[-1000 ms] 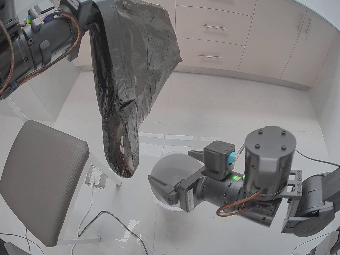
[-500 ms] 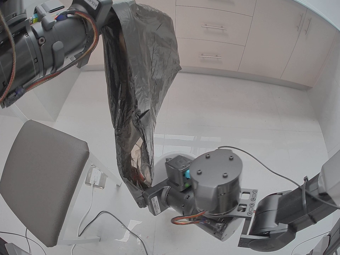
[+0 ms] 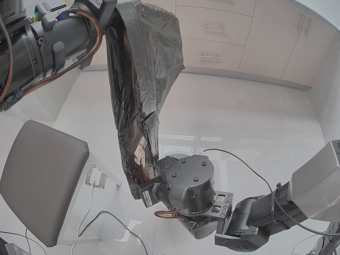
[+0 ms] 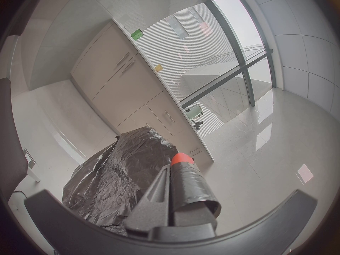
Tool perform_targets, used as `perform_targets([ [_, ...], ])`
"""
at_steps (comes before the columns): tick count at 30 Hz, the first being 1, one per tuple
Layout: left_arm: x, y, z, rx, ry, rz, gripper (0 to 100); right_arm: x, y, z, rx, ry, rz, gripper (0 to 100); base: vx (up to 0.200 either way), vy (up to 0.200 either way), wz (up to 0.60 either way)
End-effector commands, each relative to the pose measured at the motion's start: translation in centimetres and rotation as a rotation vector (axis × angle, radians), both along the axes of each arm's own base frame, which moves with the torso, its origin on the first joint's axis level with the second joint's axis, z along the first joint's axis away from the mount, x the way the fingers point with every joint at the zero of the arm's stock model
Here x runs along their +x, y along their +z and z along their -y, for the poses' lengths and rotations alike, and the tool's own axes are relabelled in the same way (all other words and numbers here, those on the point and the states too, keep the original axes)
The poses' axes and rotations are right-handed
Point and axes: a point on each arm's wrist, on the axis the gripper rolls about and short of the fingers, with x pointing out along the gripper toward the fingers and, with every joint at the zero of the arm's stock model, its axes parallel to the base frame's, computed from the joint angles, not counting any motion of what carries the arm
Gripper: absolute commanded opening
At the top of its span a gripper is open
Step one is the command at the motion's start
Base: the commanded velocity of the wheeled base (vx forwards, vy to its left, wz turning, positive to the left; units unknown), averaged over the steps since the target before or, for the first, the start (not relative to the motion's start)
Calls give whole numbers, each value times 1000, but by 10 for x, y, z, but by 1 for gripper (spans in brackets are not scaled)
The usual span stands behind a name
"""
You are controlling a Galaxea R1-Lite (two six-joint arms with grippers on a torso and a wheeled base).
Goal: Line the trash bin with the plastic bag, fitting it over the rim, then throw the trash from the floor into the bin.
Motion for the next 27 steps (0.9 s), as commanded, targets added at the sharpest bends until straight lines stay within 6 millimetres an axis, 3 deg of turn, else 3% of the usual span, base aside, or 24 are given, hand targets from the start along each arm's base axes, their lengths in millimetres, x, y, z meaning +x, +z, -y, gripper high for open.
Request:
perform_targets([
  [1,1,0,-1,-1,6,0,0,4,-3,2,-10,-26,4,100,0,0,0],
  [13,4,-2,-1,6,13,-6,0,-4,6,11,2,-38,16,100,0,0,0],
  [18,7,-3,-4,7,26,-9,0,-12,0,21,-37,-67,5,100,0,0,0],
  [27,4,-1,-7,0,24,-3,0,1,-12,17,-6,-92,32,100,0,0,0],
])
